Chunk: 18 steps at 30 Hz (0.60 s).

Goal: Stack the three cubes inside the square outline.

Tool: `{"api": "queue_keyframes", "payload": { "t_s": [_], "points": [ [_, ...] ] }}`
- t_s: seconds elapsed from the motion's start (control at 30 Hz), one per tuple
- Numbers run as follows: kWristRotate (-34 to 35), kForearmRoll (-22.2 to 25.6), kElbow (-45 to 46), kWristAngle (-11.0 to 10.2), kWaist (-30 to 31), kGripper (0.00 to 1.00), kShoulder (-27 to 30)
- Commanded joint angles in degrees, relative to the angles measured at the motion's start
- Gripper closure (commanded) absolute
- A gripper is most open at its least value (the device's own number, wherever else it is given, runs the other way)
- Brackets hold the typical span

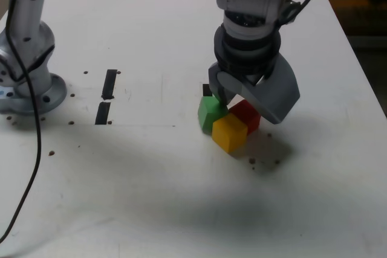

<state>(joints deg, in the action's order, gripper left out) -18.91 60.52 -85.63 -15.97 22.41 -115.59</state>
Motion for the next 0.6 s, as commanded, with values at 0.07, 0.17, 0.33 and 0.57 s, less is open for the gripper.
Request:
{"api": "queue_keyframes", "payload": {
  "t_s": [0.07,0.17,0.33,0.57],
  "points": [
    [0.7,3.0,-0.8,-1.9,0.1,0.04,0.8],
    [1.4,6.0,-1.5,-3.7,0.1,0.04,3.2],
    [2.2,11.5,-2.8,-6.1,0.1,0.04,6.4],
    [2.3,11.8,-3.7,-6.9,0.1,0.04,4.8]
  ]
}}
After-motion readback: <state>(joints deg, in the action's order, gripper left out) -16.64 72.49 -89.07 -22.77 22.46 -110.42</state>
